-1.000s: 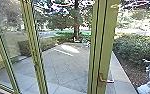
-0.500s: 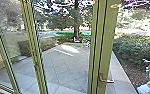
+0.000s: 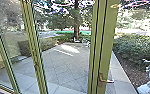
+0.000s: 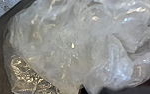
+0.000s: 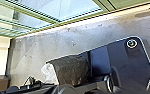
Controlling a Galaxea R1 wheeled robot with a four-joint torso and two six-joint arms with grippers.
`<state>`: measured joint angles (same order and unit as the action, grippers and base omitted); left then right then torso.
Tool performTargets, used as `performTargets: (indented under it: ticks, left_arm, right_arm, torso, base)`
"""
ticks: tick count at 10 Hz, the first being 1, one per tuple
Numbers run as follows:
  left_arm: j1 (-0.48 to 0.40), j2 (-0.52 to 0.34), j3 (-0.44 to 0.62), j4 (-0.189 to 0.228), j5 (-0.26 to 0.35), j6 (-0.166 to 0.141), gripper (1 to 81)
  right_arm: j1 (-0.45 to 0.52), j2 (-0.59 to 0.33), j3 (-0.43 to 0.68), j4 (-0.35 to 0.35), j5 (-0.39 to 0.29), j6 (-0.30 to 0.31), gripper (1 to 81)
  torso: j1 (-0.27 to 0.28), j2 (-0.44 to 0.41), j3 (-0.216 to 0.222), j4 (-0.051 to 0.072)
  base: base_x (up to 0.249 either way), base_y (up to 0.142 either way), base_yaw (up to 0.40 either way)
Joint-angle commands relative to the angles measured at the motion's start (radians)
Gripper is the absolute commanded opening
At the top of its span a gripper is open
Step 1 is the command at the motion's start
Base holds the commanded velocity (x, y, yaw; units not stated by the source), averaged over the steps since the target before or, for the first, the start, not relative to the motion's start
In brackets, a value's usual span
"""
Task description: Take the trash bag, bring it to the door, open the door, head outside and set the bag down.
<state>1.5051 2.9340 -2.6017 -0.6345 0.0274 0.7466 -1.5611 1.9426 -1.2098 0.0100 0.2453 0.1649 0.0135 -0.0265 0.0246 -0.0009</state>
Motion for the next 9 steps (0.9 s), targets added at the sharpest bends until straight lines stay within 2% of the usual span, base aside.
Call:
performTargets:
  ticks: [1,3,6,7,9]
  left_arm:
    - [-0.058,-0.005,0.002,0.001,0.075,0.002,1.0]
    - [-0.059,-0.002,0.002,-0.001,0.074,0.000,1.0]
    - [-0.059,0.002,0.002,-0.001,0.072,0.000,1.0]
    - [-0.059,0.001,0.000,-0.001,0.072,0.000,1.0]
    - [-0.059,0.007,-0.009,-0.004,0.072,0.000,1.0]
  right_arm:
    - [0.127,-0.178,0.137,0.088,-0.020,0.001,81.1]
    - [0.193,-0.257,0.205,0.129,-0.024,0.001,81.1]
    - [0.307,-0.327,0.270,0.203,-0.038,0.001,81.1]
    - [0.363,-0.354,0.288,0.234,-0.059,0.001,81.1]
    - [0.506,-0.394,0.311,0.280,-0.176,0.005,81.1]
  torso:
    - [0.000,0.000,0.000,0.000]
    - [0.000,0.000,0.000,0.000]
    - [0.000,0.000,0.000,0.000]
    - [0.000,0.000,0.000,0.000]
    - [0.000,0.000,0.000,0.000]
  base:
    - [0.000,0.000,0.000]
    - [0.000,0.000,0.000]
    - [0.000,0.000,0.000]
    - [0.000,0.000,0.000]
    - [0.000,0.000,0.000]
